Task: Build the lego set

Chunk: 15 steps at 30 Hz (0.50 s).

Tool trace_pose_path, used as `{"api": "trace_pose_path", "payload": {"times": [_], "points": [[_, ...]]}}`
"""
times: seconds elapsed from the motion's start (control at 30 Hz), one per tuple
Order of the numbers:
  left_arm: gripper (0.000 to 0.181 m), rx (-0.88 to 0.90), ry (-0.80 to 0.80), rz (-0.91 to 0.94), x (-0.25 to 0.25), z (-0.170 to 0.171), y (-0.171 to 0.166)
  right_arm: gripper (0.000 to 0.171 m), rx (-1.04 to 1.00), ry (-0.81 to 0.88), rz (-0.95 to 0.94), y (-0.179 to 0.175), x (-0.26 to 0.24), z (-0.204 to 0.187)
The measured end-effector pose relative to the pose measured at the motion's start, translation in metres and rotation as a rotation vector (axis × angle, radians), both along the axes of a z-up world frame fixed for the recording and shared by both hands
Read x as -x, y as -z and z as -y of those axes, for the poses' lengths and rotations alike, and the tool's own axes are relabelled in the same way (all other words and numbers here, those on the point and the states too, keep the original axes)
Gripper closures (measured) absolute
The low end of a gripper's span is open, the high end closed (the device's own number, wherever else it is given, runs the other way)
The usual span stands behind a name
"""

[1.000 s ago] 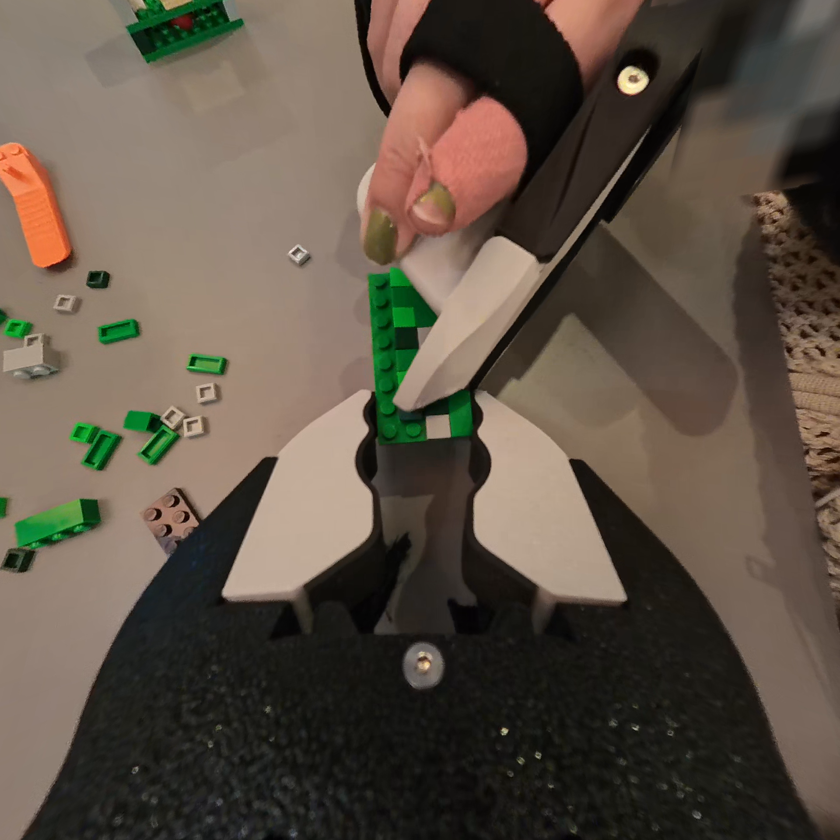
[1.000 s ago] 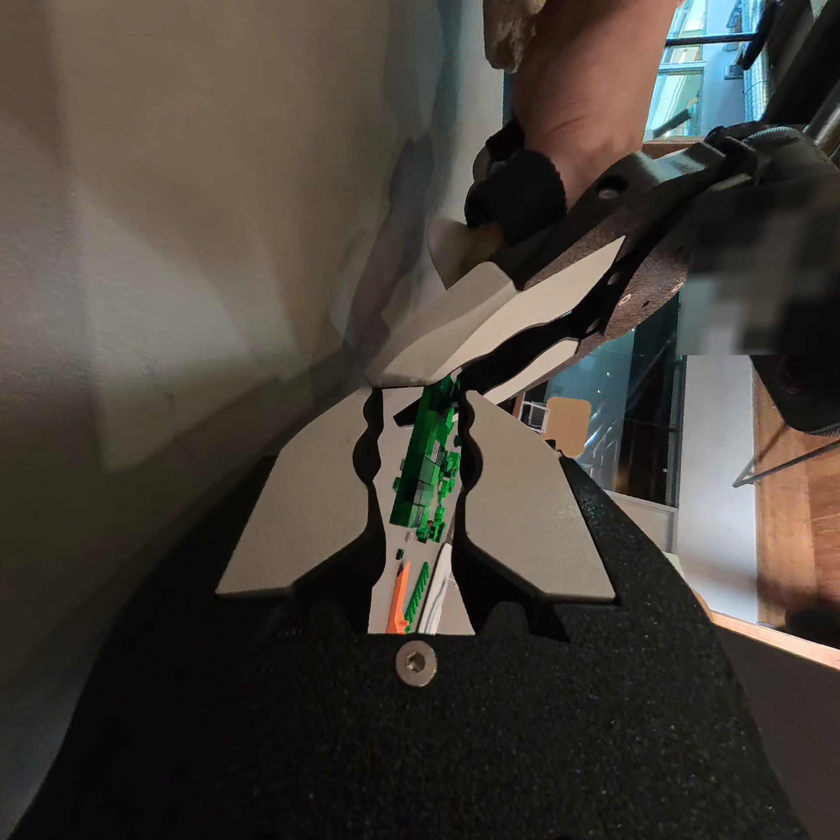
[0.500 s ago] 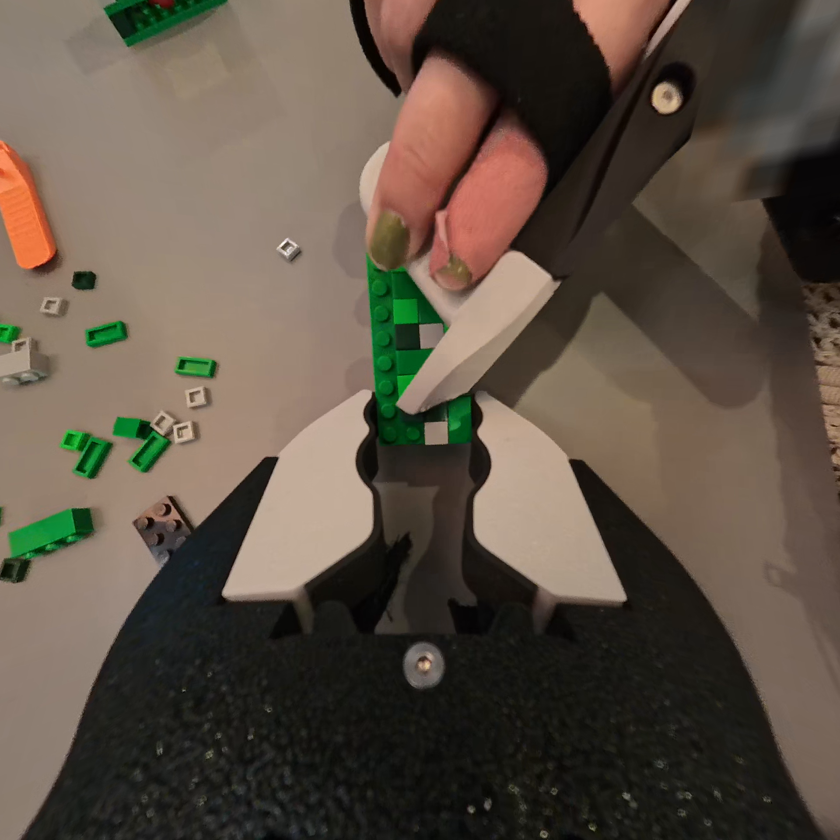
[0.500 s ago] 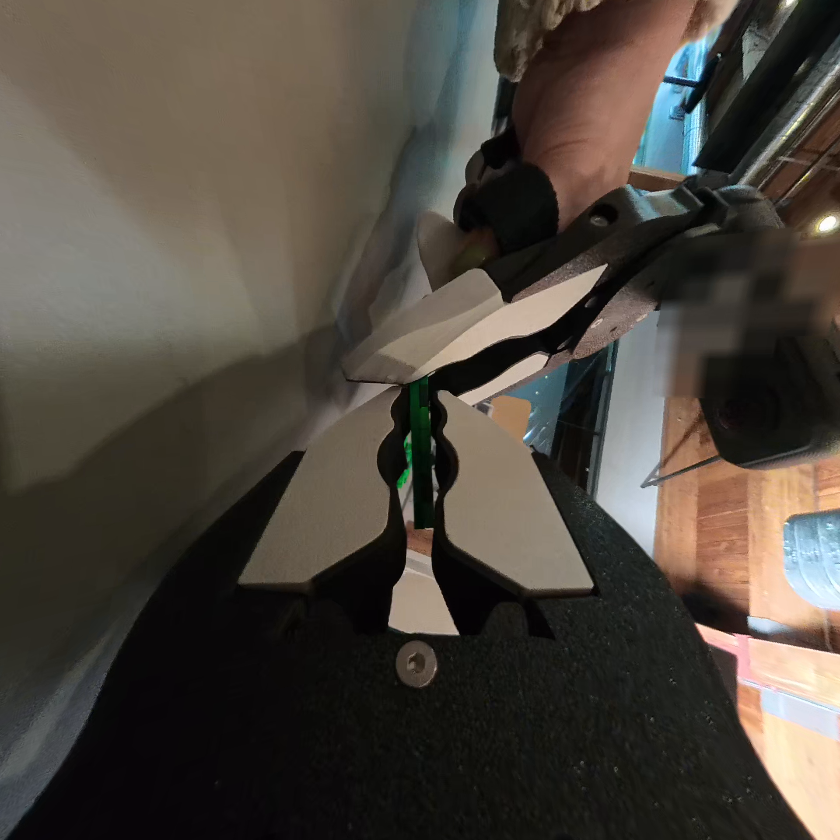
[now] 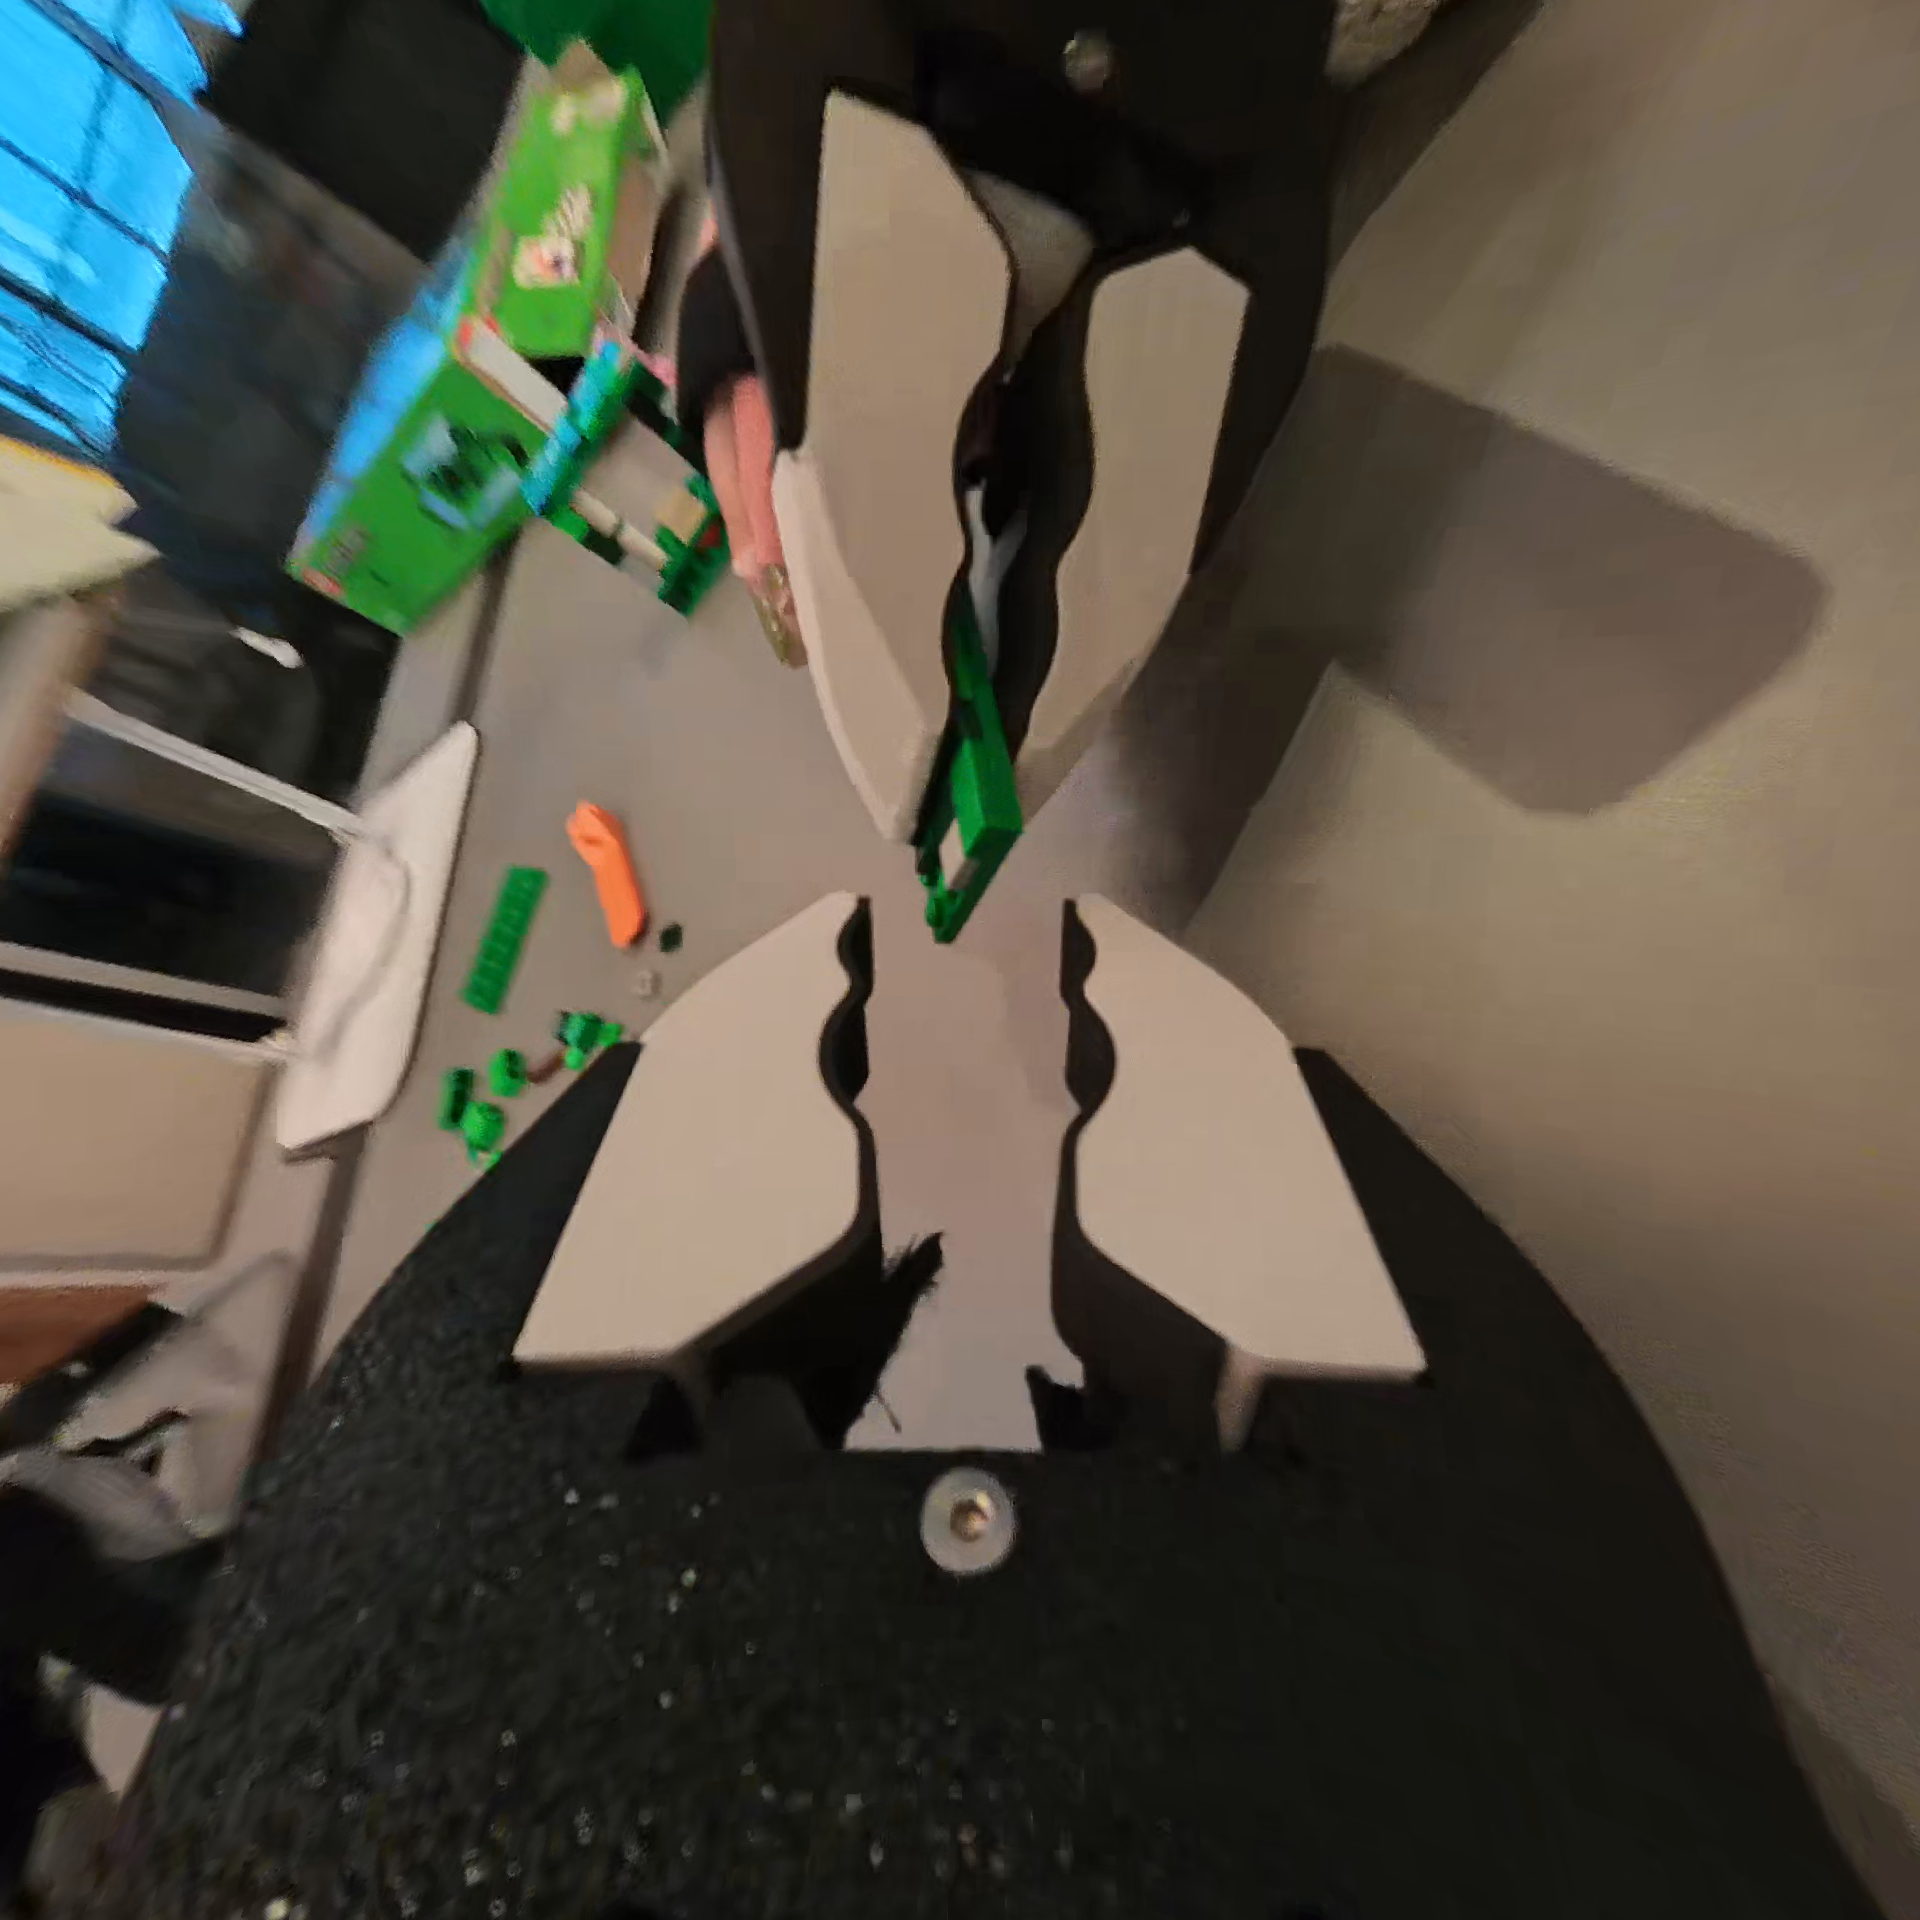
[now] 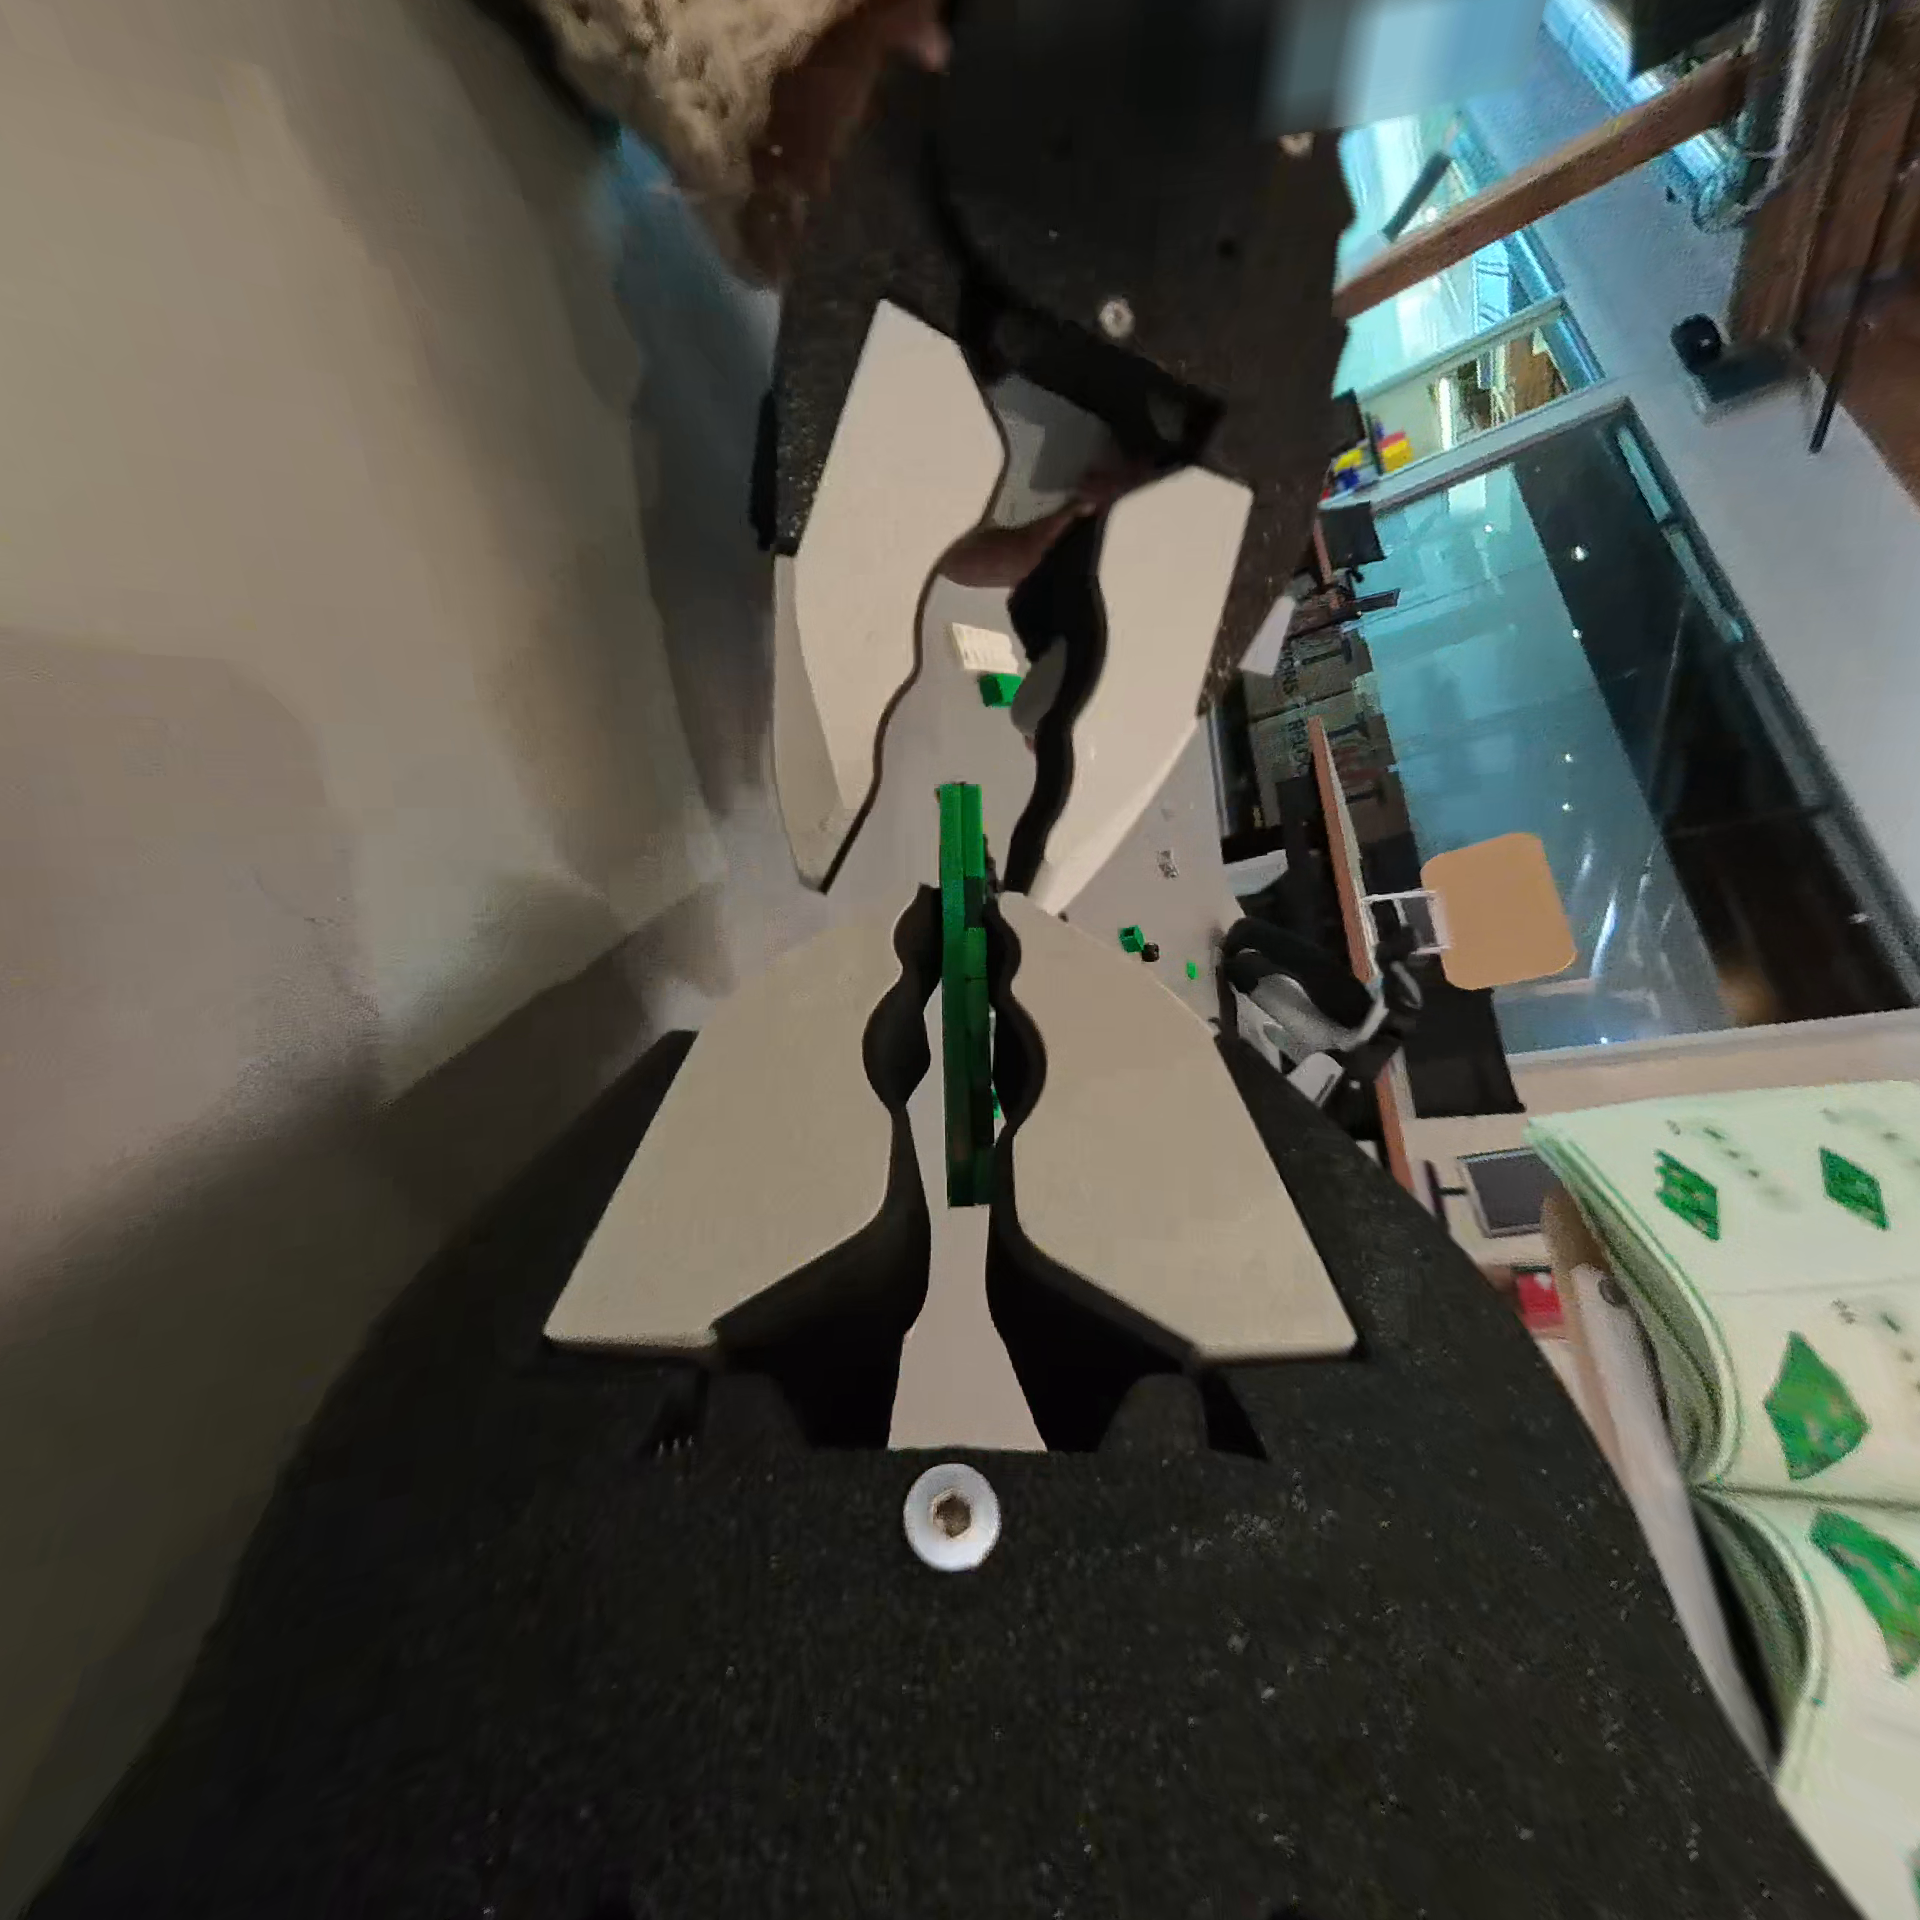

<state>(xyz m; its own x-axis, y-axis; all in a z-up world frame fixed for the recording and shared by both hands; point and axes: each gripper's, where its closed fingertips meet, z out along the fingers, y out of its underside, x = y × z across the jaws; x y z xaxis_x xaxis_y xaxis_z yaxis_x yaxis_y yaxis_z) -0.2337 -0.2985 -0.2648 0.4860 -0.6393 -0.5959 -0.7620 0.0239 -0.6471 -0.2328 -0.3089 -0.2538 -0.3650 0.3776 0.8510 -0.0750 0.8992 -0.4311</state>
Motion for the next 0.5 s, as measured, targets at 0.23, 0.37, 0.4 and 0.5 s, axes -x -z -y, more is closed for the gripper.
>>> {"api": "trace_pose_path", "payload": {"times": [0.23,0.37,0.4,0.5], "points": [[0.166,-0.158,0.060,-0.045,-0.012,0.003,-0.016,0.165,0.054,-0.037,-0.007,-0.007,-0.006,0.007],[0.172,-0.189,0.062,-0.056,-0.012,0.004,-0.021,0.165,0.092,-0.049,-0.009,-0.014,-0.007,0.008],[0.173,-0.193,0.066,-0.061,-0.013,0.005,-0.022,0.165,0.095,-0.053,-0.010,-0.015,-0.007,0.009],[0.175,-0.236,0.065,-0.115,-0.012,0.005,-0.025,0.164,0.104,-0.057,-0.007,-0.017,-0.007,0.010]]}}
